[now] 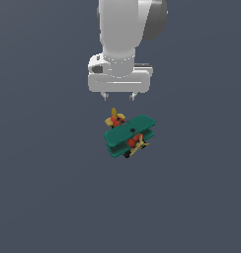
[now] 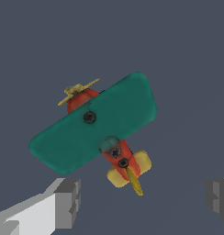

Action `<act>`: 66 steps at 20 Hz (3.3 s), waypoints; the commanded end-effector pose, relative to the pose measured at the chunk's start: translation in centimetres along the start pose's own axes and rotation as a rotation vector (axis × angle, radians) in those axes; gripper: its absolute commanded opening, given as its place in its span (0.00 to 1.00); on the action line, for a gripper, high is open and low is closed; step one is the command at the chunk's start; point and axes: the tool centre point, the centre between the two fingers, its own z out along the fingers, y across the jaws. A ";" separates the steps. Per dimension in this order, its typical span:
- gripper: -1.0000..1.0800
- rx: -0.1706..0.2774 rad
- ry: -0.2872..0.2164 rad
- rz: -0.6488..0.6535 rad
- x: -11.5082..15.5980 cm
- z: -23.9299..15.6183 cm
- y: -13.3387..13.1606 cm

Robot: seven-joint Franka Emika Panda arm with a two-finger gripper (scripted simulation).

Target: Pick up the object and move it to a goal position.

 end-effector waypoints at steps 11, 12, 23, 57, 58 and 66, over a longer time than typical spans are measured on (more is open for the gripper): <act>0.62 -0.007 -0.004 -0.005 0.1 -0.2 0.0; 0.62 -0.007 -0.004 -0.005 0.1 -0.2 0.0; 0.62 -0.056 -0.047 -0.009 -0.7 1.2 -0.2; 0.62 -0.577 -0.268 -0.072 -7.0 10.2 -0.2; 0.62 -0.594 -0.269 -0.075 -7.1 10.4 -0.1; 0.62 -0.734 -0.269 -0.101 -8.1 11.6 0.2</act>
